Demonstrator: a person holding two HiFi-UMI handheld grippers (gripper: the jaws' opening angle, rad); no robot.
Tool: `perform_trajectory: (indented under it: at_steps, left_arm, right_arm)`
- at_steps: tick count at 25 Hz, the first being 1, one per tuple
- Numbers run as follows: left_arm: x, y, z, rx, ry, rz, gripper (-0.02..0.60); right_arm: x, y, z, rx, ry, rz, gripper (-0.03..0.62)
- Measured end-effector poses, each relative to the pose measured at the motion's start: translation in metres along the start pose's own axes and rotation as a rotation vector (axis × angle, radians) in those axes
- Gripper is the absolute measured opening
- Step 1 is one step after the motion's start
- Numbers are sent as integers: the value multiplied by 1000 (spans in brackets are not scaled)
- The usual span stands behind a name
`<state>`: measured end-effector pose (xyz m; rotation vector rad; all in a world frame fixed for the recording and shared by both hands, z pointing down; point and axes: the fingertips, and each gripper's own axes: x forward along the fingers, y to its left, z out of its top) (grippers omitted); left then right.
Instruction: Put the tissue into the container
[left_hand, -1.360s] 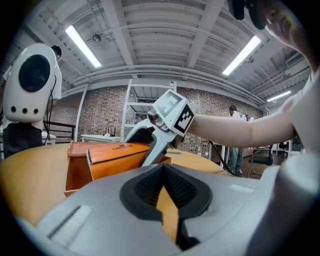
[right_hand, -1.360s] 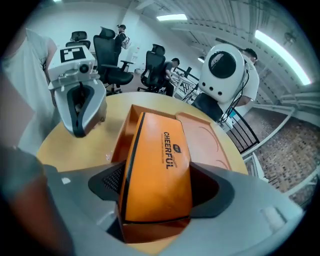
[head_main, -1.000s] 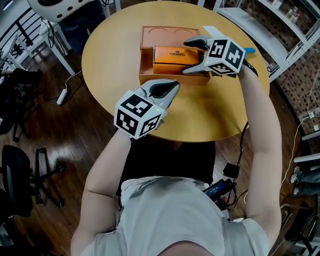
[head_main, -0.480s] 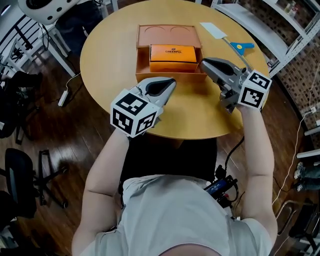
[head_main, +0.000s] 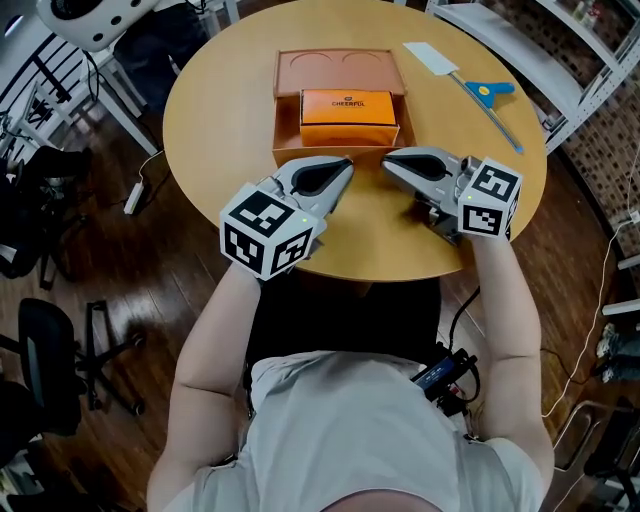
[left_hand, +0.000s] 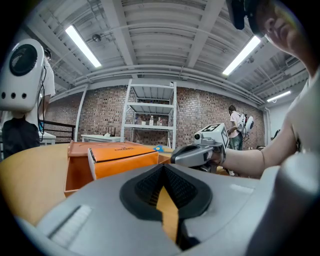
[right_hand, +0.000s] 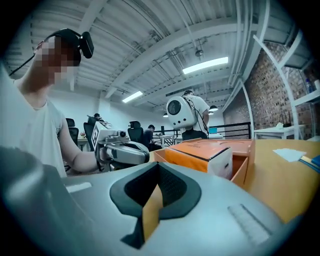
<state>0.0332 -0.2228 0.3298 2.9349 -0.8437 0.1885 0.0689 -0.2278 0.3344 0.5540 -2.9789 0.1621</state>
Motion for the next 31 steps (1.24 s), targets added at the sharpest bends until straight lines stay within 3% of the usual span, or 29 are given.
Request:
perform_trajectory:
  at_steps: [31]
  left_arm:
    - [0,0,1,-9,-8,-5,0]
  right_arm:
    - [0,2,-2,-10,-4,5,0]
